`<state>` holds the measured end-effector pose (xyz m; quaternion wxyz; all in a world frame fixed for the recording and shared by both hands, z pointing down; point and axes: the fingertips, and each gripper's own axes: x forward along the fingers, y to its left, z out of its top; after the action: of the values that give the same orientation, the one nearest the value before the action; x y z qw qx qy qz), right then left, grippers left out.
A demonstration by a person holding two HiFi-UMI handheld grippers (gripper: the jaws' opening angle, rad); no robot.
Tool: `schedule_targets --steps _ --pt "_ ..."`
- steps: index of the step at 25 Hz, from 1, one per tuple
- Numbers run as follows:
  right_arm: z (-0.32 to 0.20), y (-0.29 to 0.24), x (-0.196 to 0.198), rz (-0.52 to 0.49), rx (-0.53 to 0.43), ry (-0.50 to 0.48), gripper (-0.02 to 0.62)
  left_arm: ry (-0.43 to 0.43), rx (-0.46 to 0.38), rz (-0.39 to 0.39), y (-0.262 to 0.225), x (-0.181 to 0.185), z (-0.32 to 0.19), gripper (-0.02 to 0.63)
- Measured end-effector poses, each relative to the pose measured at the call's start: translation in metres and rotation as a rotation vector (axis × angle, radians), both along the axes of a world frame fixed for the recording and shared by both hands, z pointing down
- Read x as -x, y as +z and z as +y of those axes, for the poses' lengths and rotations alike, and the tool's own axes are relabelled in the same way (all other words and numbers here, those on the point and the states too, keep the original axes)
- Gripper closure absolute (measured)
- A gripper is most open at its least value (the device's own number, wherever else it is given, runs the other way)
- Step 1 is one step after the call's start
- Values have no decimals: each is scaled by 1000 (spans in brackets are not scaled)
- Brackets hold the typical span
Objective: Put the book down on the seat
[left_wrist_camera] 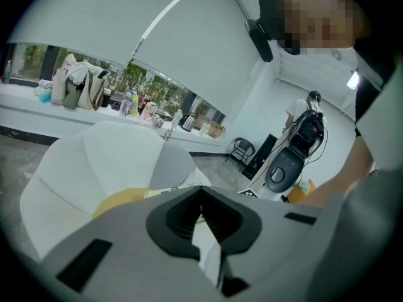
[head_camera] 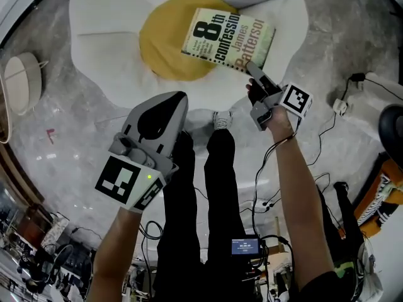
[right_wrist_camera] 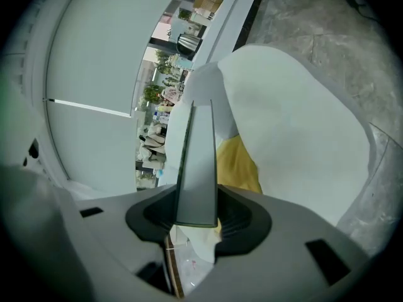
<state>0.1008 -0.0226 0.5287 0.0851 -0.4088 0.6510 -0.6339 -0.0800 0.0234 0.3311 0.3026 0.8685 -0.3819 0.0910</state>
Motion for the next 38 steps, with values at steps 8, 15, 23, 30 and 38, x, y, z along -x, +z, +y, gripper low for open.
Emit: schedule_targets --steps 8,15,23,30,38 --pt "-1 -2 2 41 -22 -36 417 -13 -1 1 -5 8 12 595" --pt "-2 10 -3 85 -3 -57 417 -4 -1 -6 -4 3 13 595" --pt "-9 18 -15 97 39 -24 416 -24 24 6 -1 6 17 595" --pt "-12 27 -25 143 103 31 406 -19 38 1 -1 14 24 595" --pt "-6 43 -34 161 190 86 369 -11 47 20 -1 5 24 595"
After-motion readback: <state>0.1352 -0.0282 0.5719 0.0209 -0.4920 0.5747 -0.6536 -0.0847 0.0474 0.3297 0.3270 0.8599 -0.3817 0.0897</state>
